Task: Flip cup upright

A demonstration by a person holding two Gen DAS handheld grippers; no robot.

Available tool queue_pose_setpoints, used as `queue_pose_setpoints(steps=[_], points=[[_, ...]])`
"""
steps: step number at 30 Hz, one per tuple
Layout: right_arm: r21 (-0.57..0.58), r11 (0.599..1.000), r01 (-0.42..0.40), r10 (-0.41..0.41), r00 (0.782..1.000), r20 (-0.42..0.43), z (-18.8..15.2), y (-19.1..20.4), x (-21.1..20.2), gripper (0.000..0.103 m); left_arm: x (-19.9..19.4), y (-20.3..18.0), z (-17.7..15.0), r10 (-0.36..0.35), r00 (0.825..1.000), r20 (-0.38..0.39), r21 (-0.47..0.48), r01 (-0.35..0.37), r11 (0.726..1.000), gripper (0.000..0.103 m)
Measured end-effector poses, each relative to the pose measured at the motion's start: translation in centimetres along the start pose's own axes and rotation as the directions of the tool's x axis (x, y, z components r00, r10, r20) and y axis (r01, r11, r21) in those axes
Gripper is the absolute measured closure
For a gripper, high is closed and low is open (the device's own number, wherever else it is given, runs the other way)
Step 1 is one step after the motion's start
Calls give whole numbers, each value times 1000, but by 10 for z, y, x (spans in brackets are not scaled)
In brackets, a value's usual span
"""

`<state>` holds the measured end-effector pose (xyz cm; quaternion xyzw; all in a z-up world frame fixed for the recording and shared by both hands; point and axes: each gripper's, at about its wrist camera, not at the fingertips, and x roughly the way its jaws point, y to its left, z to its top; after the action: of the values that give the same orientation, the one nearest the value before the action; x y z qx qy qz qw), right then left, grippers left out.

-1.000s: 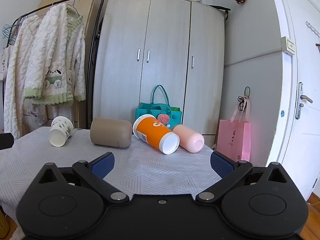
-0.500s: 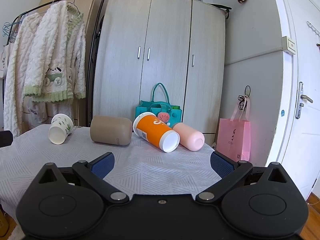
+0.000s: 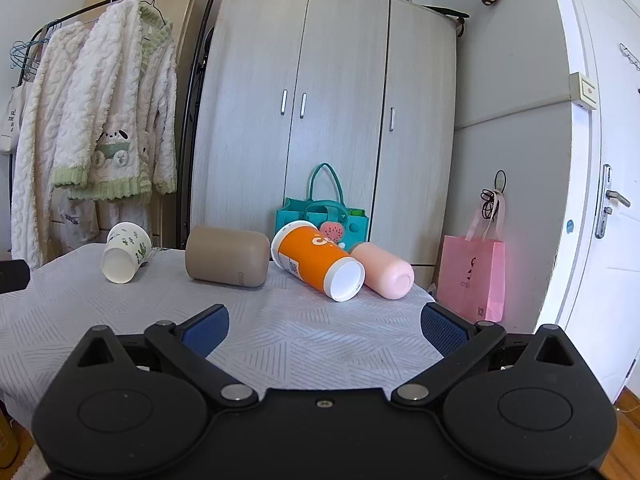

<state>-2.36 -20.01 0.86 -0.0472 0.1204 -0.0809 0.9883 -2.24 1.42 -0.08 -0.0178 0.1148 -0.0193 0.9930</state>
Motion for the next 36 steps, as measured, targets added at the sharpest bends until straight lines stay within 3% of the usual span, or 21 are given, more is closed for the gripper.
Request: queue_pose_setpoints(steps=[11, 16, 20, 24, 28, 32, 36], points=[[4, 1000, -12, 13, 1000, -18, 3, -2, 0, 0, 1, -4, 2, -1, 1000, -31, 22, 2, 1000, 0], [19, 996, -85, 87, 994, -70, 9, -9, -1, 0, 3, -2, 10, -4, 996, -90, 24, 6, 1000, 0], [26, 976, -214, 216, 967, -132, 24, -19, -2, 0, 7, -1, 25, 26, 986, -165, 101, -10, 995, 0], [41, 927, -373, 373, 901, -220, 49, -23, 2, 0, 14, 6, 46, 31, 972, -232, 184, 13, 983, 0], [40, 879, -476, 466, 836, -288, 76, -11, 12, 0, 25, 24, 69, -42, 953, -300, 148, 90, 985, 0], [80, 811, -580, 566, 741, -360, 97, 12, 34, 0, 44, 46, 91, -115, 933, -341, 85, 152, 985, 0], [98, 743, -662, 633, 646, -427, 106, 49, 67, 0, 72, 64, 102, -112, 932, -344, 69, 144, 987, 0]])
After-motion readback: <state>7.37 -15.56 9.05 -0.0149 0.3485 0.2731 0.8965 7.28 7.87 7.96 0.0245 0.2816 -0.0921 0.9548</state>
